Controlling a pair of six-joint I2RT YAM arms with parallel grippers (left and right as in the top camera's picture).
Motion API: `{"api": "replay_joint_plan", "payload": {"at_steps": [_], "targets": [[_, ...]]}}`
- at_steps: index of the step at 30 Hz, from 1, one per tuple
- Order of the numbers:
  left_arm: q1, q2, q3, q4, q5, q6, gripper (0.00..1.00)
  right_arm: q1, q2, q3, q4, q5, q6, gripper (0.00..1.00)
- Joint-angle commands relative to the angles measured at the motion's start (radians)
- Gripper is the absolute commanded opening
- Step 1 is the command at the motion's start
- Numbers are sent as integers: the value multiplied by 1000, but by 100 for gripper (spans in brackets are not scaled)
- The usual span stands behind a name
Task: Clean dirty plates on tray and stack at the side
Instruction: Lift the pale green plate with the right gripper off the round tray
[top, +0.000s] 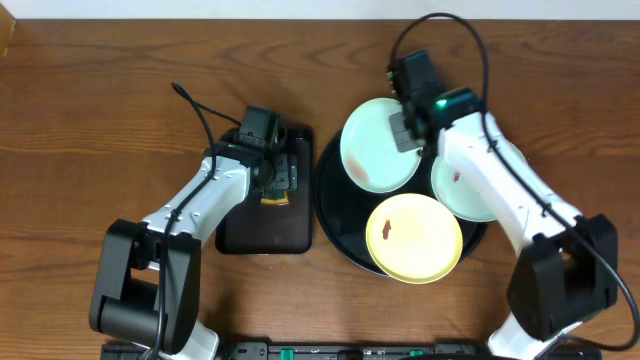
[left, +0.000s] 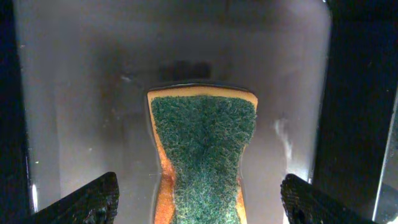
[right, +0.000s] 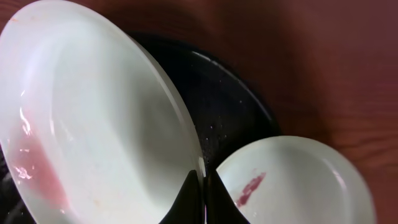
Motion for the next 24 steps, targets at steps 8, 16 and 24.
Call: {"api": "replay_joint_plan", "payload": {"at_steps": [8, 16, 24], "targets": [[2, 7, -7, -2, -13, 2, 84, 248, -58, 20, -80, 646, 90, 1], [2, 7, -7, -2, -13, 2, 84, 422, -58, 19, -141, 963, 201, 1], [2, 7, -7, -2, -13, 2, 84, 521, -57, 18, -188, 1076, 283, 1]]}}
